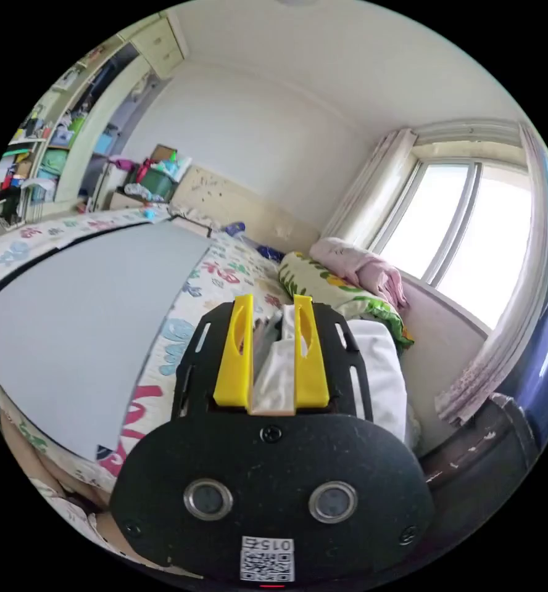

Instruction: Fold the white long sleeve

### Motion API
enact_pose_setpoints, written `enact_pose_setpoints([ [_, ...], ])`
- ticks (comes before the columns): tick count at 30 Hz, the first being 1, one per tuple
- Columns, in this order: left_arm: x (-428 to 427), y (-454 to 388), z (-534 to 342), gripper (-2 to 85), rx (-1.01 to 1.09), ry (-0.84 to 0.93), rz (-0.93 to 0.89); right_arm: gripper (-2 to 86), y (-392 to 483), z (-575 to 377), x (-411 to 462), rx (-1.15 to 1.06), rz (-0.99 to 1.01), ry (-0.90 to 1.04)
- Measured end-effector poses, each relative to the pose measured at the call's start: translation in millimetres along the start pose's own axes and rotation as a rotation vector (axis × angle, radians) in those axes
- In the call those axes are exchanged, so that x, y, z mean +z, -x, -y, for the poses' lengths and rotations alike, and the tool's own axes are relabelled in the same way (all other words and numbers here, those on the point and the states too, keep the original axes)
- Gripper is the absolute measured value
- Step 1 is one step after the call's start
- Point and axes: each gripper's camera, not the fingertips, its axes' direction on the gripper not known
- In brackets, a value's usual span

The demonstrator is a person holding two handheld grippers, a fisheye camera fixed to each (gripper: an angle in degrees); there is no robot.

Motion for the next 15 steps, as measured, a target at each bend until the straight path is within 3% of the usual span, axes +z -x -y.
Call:
enact_pose_setpoints([
  [3,83,-19,-16,3.1,-0.014,0.054,-0.059,13.9,-32,55,74,-0.004,0.092,0.183],
  [6,153,-45,-32,4.0,-0.007,0.122,-0.081,15.7,-53,94,148,-0.021,0.008,0.352],
  [8,195,-66,-47,4.8,-0.004,0.168,-0.092,15.4,-87,90,213,0.025,-0.004,0.579],
  [15,250,-91,-111,5.2,-0.096,0.179,-0.151,6.8,-224,73,161,0.341,0.331,0.341],
])
